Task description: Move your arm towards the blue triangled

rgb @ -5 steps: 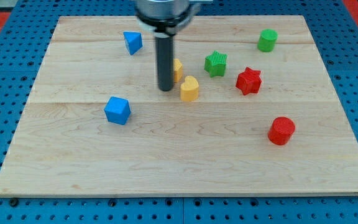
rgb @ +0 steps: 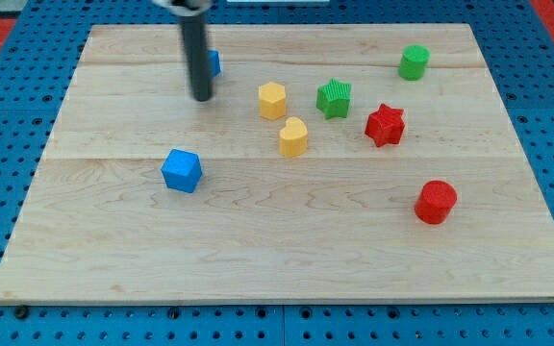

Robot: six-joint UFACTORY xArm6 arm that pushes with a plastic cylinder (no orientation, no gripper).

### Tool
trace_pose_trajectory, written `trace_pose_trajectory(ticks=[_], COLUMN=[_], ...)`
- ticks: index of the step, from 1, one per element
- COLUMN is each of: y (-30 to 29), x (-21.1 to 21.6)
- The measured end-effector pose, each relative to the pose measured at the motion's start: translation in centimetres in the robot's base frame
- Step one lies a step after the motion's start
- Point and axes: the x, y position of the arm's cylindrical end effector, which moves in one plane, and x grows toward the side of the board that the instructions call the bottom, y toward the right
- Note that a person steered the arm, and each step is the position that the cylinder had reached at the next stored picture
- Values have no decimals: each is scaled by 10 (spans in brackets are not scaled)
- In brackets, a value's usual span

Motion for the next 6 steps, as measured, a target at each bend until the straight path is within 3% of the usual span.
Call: trace_pose_trajectory(ticks=[1, 2, 3, 4, 6], y=[-31, 6, -13, 10, 23], x=[-14, -20, -73, -108, -74])
